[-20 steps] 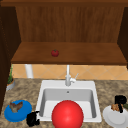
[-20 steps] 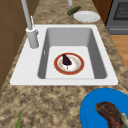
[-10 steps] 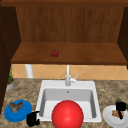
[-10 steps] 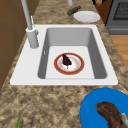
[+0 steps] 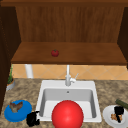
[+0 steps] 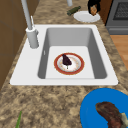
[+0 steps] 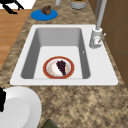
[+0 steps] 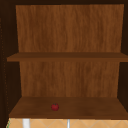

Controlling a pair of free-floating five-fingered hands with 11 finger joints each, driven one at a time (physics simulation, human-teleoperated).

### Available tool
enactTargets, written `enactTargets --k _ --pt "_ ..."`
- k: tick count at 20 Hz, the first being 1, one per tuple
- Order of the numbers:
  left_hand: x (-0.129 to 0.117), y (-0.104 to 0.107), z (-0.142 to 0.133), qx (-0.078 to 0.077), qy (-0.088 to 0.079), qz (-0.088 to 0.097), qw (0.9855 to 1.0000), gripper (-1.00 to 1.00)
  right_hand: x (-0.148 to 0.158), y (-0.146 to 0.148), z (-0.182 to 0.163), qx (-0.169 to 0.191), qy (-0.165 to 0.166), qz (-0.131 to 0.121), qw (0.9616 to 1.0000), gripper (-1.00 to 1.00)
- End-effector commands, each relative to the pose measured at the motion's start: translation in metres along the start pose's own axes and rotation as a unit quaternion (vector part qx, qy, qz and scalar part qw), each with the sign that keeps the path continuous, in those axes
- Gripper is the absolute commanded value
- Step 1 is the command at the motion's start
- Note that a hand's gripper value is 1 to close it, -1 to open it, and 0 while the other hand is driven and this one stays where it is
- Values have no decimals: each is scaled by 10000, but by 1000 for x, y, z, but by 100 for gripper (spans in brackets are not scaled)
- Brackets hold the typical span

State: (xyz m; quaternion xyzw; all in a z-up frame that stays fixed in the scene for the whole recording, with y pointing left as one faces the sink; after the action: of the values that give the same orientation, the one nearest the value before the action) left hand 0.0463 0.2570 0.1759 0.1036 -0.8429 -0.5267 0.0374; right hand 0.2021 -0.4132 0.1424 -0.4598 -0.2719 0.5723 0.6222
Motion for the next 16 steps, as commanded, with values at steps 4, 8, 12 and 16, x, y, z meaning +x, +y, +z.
enactTargets --k 4,8,12,16 --pt "0 0 0 0 0 0 10000 0 -1 25 -32 -134 61 -160 9998 100" --pt "0 0 0 0 0 0 10000 0 -2 24 -51 -165 -38 -143 9998 100" --pt "0 0 0 0 0 0 10000 0 2 14 -68 107 -50 -160 9998 100" --pt "0 0 0 0 0 0 10000 0 8 32 -80 641 53 -47 9979 100"
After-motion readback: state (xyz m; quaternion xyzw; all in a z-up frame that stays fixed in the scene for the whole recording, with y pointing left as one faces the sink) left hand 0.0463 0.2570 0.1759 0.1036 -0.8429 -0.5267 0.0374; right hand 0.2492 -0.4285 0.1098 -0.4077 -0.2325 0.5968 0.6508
